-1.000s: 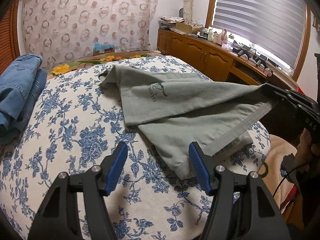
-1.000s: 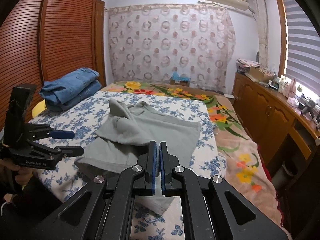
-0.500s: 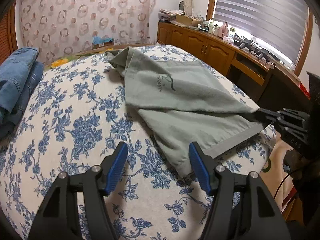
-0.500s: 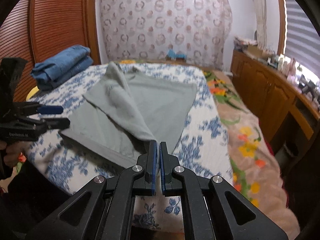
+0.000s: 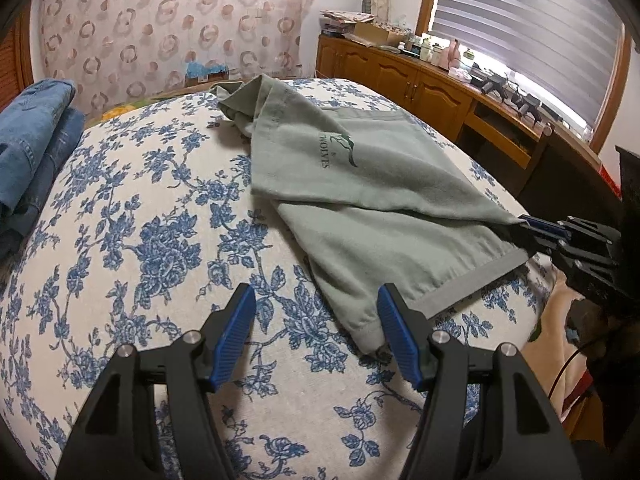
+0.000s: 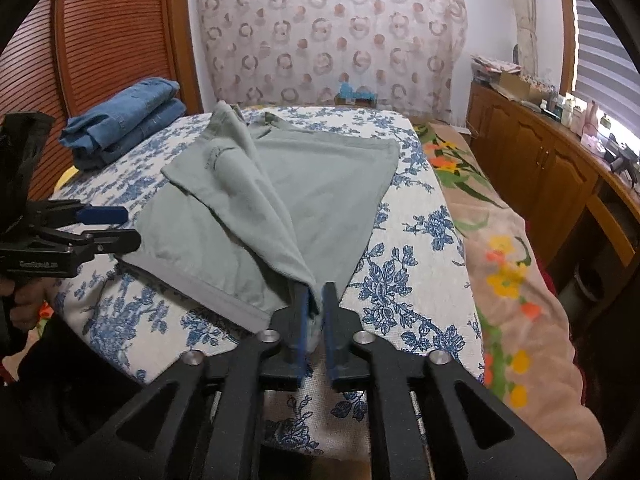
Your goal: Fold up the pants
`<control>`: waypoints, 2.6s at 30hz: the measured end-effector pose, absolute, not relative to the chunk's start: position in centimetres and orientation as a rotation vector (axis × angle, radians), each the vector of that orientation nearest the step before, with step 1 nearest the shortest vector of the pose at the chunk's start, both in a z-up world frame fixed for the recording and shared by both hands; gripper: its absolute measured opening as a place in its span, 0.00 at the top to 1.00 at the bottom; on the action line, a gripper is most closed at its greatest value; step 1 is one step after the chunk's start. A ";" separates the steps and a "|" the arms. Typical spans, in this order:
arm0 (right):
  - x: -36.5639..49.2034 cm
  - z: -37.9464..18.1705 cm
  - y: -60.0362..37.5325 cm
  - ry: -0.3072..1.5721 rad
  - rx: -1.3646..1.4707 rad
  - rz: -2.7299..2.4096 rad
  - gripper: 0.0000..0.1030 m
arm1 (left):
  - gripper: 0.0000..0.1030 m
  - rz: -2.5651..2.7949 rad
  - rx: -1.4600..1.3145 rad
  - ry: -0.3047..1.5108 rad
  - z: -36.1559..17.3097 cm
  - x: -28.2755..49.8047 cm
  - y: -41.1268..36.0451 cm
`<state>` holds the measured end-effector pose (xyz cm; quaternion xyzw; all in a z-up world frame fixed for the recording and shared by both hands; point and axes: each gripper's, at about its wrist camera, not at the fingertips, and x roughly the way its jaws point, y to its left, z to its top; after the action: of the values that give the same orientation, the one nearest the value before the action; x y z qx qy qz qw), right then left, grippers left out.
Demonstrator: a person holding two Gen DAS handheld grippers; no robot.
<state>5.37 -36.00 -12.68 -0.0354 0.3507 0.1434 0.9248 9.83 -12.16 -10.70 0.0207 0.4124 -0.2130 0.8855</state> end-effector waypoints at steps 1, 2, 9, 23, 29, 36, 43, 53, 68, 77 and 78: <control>5.2 -12.4 -36.0 0.709 -0.071 0.299 0.74 | 0.39 -0.439 0.040 0.851 -10.5 9.9 -11.9; 5.1 -12.0 -35.9 0.698 -0.075 0.300 0.71 | 0.39 -0.433 0.041 0.842 -10.2 9.8 -11.8; 6.3 -9.3 -33.8 0.638 -0.112 0.367 0.68 | 0.39 -0.388 0.040 0.774 -7.7 10.2 -9.7; 14.5 -8.8 -25.7 0.727 -0.097 0.604 0.56 | 0.39 -0.302 0.005 0.712 -5.2 10.5 -4.6; 16.9 -10.2 -23.2 0.790 -0.118 0.641 0.56 | 0.39 -0.292 -0.009 0.711 -5.3 10.3 -3.6; 18.3 -12.1 -20.8 0.852 -0.195 0.657 0.56 | 0.39 -0.287 -0.020 0.718 -5.8 9.9 -3.1; 18.8 -13.3 -19.0 0.872 -0.299 0.637 0.56 | 0.39 -0.286 -0.030 0.731 -6.2 9.8 -3.0; 19.3 -11.6 -20.5 0.825 -0.204 0.635 0.96 | 0.39 -0.297 -0.031 0.739 -6.5 9.4 -3.5; 18.1 -11.5 -18.9 0.811 -0.265 0.716 0.83 | 0.39 -0.323 -0.018 0.771 -7.7 9.6 -4.9; 18.0 -13.3 -17.2 0.841 -0.378 0.699 0.82 | 0.39 -0.307 -0.035 0.778 -8.2 9.5 -3.9; 18.0 -13.2 -17.2 0.834 -0.386 0.694 0.88 | 0.39 -0.308 -0.036 0.779 -8.2 9.5 -3.9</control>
<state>17.97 -17.23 -13.24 -0.1824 0.3944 0.3284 0.8387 9.53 -3.94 -8.22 -0.0175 0.3780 -0.1493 0.9135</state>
